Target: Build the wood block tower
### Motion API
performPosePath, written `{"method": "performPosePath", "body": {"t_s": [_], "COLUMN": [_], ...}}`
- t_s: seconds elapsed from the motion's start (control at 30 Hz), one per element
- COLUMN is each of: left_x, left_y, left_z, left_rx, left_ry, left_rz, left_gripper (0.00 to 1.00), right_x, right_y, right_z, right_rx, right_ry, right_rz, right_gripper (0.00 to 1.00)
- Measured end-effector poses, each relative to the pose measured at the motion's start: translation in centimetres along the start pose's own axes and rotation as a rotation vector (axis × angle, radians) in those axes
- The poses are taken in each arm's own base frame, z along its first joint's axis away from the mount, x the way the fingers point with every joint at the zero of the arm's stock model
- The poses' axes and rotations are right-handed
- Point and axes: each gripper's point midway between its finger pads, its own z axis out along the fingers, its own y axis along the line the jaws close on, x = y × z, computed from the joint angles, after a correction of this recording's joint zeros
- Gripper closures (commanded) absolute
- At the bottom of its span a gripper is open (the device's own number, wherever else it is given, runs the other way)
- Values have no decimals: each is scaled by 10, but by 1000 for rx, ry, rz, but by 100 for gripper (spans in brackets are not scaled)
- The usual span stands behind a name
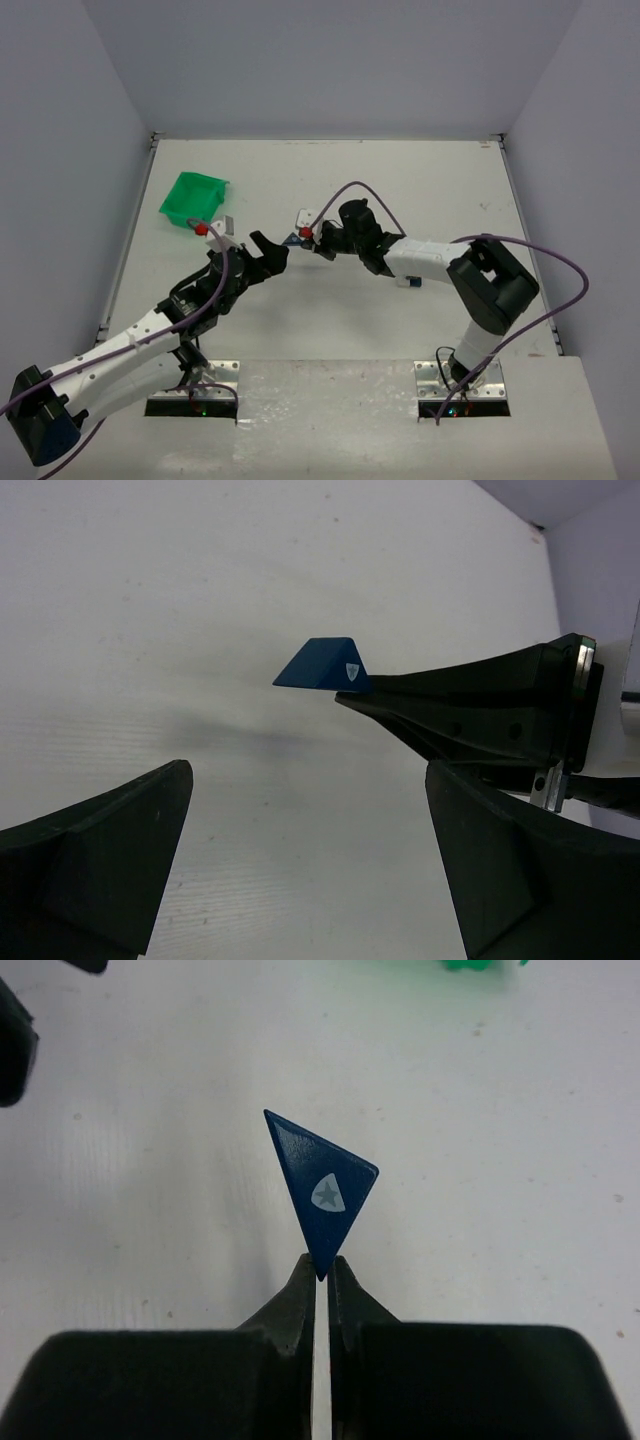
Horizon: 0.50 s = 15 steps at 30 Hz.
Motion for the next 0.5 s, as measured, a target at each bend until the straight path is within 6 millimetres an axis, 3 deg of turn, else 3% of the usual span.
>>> {"method": "performPosePath", "body": {"t_s": [0.2, 0.5], "left_x": [-10, -16], "left_y": [-38, -61], "left_z": [-3, 2], "left_rx": [202, 300], "left_ry": [-47, -77], "left_rz": [-28, -26], "left_gripper": [0, 0], "right_x": [-45, -88], "right_y": [-14, -12], "right_z": [-33, -59], "right_rx": [120, 129], "right_ry": [-119, -224], "right_rz": [0, 7], "right_gripper": [100, 100]}}
